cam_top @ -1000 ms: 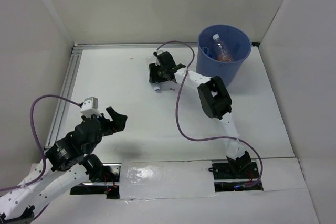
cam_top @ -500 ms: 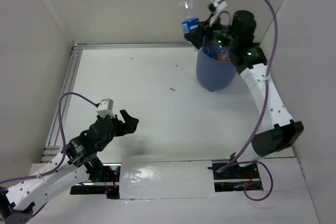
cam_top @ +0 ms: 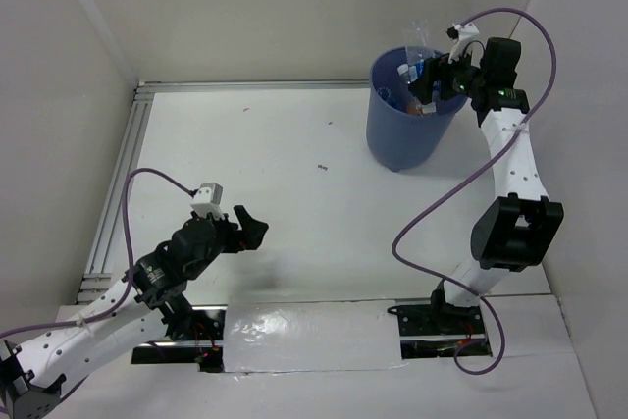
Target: Put the plastic bottles in the bin
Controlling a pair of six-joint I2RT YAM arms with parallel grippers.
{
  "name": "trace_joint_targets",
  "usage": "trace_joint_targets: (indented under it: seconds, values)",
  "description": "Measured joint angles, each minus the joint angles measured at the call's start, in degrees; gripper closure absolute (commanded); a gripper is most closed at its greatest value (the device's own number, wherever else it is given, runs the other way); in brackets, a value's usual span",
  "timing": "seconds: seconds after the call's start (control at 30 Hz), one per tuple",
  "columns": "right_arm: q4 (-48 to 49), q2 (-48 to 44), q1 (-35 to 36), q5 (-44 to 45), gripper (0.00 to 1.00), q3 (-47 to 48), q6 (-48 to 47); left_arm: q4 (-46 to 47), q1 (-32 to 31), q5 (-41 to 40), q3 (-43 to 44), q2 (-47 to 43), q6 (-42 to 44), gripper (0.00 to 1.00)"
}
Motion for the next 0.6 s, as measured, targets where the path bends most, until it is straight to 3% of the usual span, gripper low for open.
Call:
trace_joint_targets:
  seconds: [0.37,0.53,0.6]
  values:
    - [-6.14,-3.28,-2.64,1.88,0.0,0.94,-0.2,-1.62,0.0,0.79,3.61,2.47,0.87,0.0]
    - [-9.22,-9.97,-2.69,8.76,0.0,0.26,2.93,-1.7,0.0,1.36,7.19,3.74,2.64,0.0]
    - [-7.87,-17.35,-2.75,11.69,0.0,-5.2,3.28,-1.75,0.0,1.53,8.0,3.67,3.43,0.0]
